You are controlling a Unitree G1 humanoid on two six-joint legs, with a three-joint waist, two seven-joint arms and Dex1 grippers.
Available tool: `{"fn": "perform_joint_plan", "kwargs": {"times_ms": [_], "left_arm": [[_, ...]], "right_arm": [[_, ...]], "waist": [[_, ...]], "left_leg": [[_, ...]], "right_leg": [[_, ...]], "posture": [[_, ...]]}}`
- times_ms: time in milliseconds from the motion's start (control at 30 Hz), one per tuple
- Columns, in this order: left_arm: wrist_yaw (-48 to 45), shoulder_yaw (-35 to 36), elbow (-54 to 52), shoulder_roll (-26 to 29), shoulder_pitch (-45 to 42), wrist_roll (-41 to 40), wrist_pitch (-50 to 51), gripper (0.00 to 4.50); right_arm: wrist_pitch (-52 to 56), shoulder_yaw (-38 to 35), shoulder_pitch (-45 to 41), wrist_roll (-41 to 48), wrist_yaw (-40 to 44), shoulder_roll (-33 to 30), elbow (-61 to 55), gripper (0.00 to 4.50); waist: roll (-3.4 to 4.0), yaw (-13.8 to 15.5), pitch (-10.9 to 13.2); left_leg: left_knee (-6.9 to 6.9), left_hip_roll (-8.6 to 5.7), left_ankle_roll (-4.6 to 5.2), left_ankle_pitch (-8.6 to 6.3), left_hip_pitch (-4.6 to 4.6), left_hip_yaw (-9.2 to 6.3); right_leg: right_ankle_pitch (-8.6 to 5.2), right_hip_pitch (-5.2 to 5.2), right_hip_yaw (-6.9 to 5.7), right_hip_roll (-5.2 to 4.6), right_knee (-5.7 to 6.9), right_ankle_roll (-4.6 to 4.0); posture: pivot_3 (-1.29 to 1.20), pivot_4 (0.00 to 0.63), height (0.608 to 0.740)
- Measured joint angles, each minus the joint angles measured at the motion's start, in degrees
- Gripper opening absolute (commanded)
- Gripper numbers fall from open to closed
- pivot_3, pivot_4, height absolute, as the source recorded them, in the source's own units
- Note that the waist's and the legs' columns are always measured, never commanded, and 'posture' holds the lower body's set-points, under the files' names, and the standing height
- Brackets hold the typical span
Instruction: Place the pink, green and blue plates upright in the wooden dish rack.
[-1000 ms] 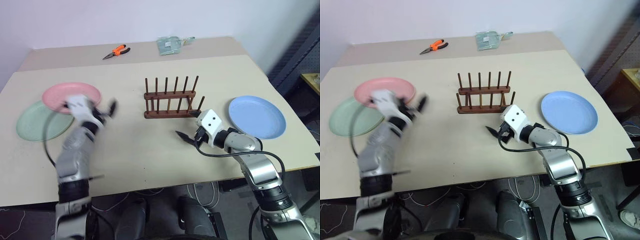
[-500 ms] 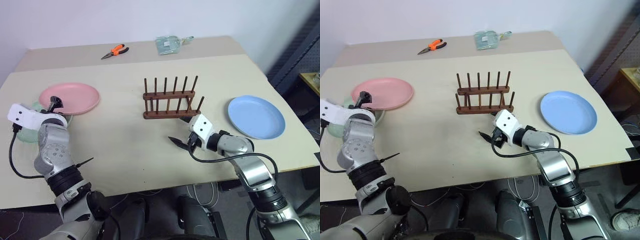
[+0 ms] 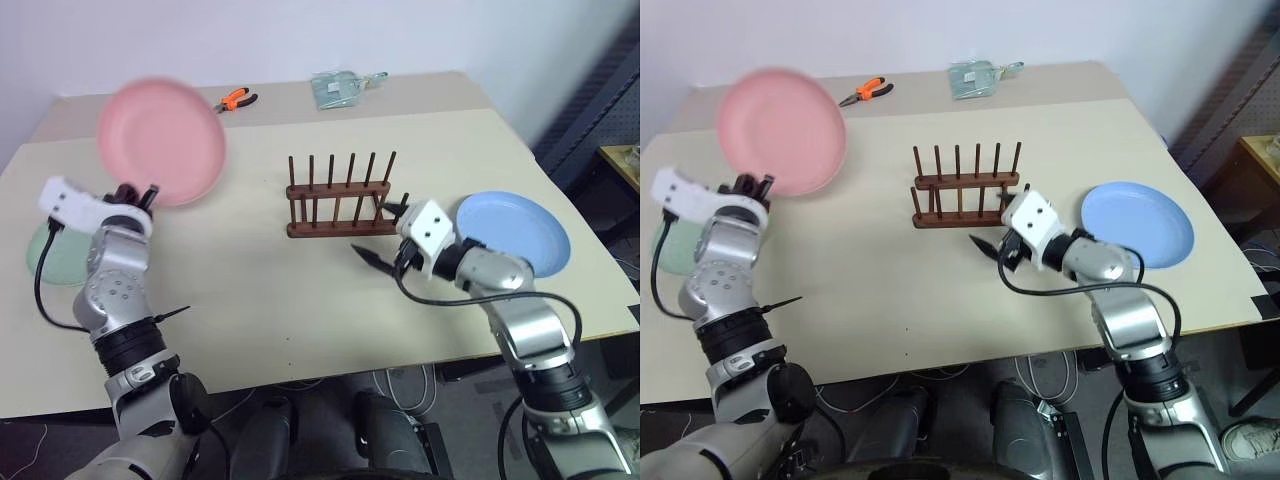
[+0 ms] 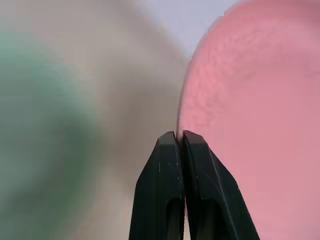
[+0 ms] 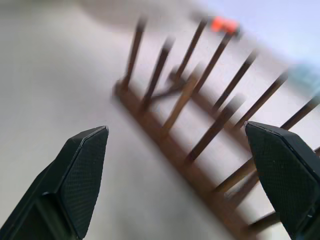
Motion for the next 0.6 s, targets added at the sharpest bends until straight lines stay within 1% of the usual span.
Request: {"fn": "perform_joint_plan", "kwargs": {"times_ms": [100,233,333,433,467,500,567,600], "left_arm": [[-3.6,-8.5,-5.1,-1.9,-0.5,1.8,-0.4,0.00],[-6.0,-19.8,-9.2,-5.9,-1.1,5.2,-0.6,0.00],[-6.5,-23.3,-9.7,-8.4,-1.9,6.3,-0.7,0.00],[-7.4,-25.4,-9.9,-9.2,-2.0,7.5,-0.6,0.00],[-7.5,-25.6,-10.0,-9.4,-2.0,7.5,-0.5,0.00],[-7.5,-25.6,-10.1,-9.5,-2.0,7.6,-0.4,0.00],[-7.5,-25.6,-10.4,-9.6,-2.0,7.8,0.0,0.00],[-7.5,-25.5,-10.5,-9.8,-2.0,7.8,0.2,0.00]], "right_arm": [[-2.1,1.1,-4.7,-2.4,-0.4,-0.1,-0.8,4.45],[-9.8,7.4,-10.4,-10.5,0.1,-1.7,0.6,4.45],[-16.2,12.2,-12.8,-18.5,-0.6,-3.1,4.2,4.45],[-21.6,15.2,-15.3,-29.1,-5.6,-4.9,11.4,4.45],[-22.4,15.5,-15.3,-30.9,-6.5,-5.3,12.7,4.45],[-23.2,15.7,-15.3,-32.5,-7.3,-5.3,14.0,3.93],[-24.3,15.9,-15.2,-35.1,-9.0,-5.3,15.7,3.18],[-24.6,15.9,-15.2,-36.1,-9.8,-5.3,15.8,2.61]], "waist": [[0.01,0.0,0.0],[0.02,-0.1,0.0],[0.02,-0.3,0.0],[0.02,0.0,0.0],[0.02,0.0,0.0],[0.01,0.0,0.0],[0.02,0.0,0.0],[0.02,0.0,0.0]], "left_leg": [[-0.02,0.00,0.00,0.00,0.00,0.04],[-0.04,0.00,0.00,0.00,0.01,0.12],[-0.03,0.02,0.00,0.01,0.02,0.16],[-0.02,0.02,-0.02,0.02,0.02,0.17],[-0.03,0.02,-0.02,0.02,0.01,0.17],[-0.03,0.02,-0.03,0.02,0.00,0.16],[-0.04,0.01,-0.03,0.03,-0.02,0.16],[-0.05,0.01,-0.03,0.03,-0.02,0.16]], "right_leg": [[0.00,0.00,0.01,0.00,-0.02,0.00],[0.00,-0.01,0.02,0.00,-0.02,0.00],[0.00,-0.02,0.04,0.01,-0.02,-0.01],[0.01,-0.02,0.04,0.01,-0.01,-0.03],[0.01,-0.02,0.04,0.01,-0.03,-0.03],[0.01,-0.03,0.04,0.01,-0.03,-0.03],[0.01,-0.05,0.06,0.01,-0.03,-0.03],[0.01,-0.05,0.06,0.01,-0.03,-0.03]], "posture": [[0.00,0.150,0.739],[0.00,0.150,0.739],[0.00,0.150,0.739],[0.00,0.150,0.739],[0.00,0.150,0.739],[0.00,0.150,0.739],[0.00,0.150,0.739],[0.00,0.150,0.739]]}}
